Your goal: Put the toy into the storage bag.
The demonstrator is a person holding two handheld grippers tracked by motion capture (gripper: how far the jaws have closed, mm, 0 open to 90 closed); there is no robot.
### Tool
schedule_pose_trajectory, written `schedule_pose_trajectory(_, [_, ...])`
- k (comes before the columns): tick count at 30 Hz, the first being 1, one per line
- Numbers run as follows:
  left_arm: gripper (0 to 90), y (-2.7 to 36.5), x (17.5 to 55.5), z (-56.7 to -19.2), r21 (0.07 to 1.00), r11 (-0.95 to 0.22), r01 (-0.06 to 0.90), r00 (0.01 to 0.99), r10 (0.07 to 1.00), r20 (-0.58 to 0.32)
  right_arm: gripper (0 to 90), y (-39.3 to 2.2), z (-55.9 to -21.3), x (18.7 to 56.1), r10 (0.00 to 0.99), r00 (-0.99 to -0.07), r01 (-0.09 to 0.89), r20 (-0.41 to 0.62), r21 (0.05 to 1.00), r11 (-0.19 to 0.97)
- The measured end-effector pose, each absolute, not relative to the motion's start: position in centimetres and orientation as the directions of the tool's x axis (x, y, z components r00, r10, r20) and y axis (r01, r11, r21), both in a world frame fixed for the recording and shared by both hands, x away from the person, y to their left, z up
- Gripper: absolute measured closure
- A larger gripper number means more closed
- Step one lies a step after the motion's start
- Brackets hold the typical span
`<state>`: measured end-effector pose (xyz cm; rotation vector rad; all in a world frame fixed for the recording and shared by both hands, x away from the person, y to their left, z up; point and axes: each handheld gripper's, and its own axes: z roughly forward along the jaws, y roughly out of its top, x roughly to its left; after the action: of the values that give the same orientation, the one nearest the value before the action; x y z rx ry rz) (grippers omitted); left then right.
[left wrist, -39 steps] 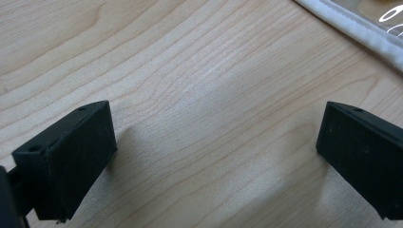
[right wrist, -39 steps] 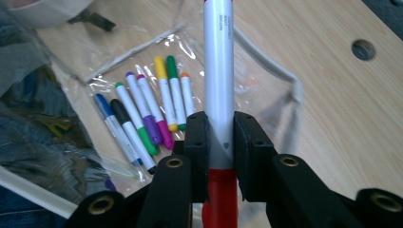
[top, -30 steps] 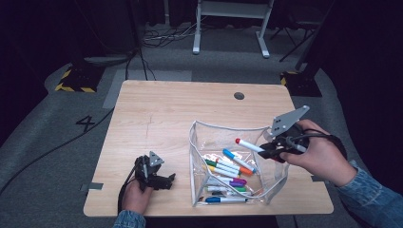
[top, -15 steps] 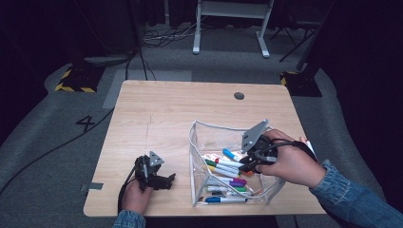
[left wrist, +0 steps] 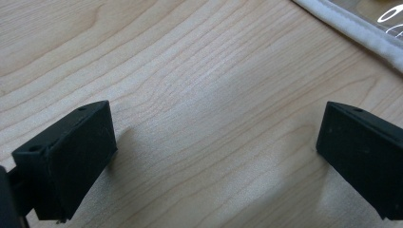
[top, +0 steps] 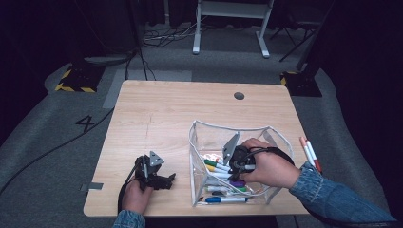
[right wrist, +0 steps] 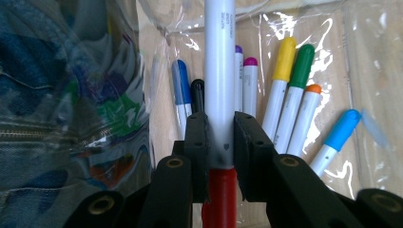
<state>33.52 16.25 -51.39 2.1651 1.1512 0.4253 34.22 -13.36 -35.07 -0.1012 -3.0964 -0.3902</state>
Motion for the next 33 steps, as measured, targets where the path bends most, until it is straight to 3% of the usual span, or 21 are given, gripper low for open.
schedule_pose_trajectory(9, [0.0, 16.2, 33.5, -51.4, 0.670, -0.411, 0.618, 0.564, 0.826, -0.014, 77.2, -12.9, -37.9, 35.0, 0.069, -0.995, 0.079, 0.066, 0.161, 0.984])
schedule_pose_trajectory(21, [0.0, 16.2, 33.5, -51.4, 0.670, -0.411, 0.618, 0.565, 0.825, -0.014, 73.9, -12.6, -39.9, 34.9, 0.057, -0.994, 0.069, 0.098, 0.122, 0.990])
schedule_pose_trajectory(24, [0.0, 16.2, 33.5, -51.4, 0.671, -0.411, 0.617, 0.565, 0.825, -0.014, 62.7, -12.7, -39.6, 35.1, 0.063, -0.995, 0.074, 0.072, 0.172, 0.982])
schedule_pose_trajectory(28, [0.0, 16.2, 33.5, -51.4, 0.671, -0.411, 0.618, 0.565, 0.825, -0.014, 49.1, -13.2, -37.6, 35.2, 0.188, -0.979, 0.203, 0.078, 0.292, 0.934])
schedule_pose_trajectory(33, [0.0, 16.2, 33.5, -51.4, 0.670, -0.411, 0.618, 0.565, 0.825, -0.015, 49.9, -14.6, -34.0, 35.5, 0.269, -0.962, 0.257, 0.037, 0.443, 0.859])
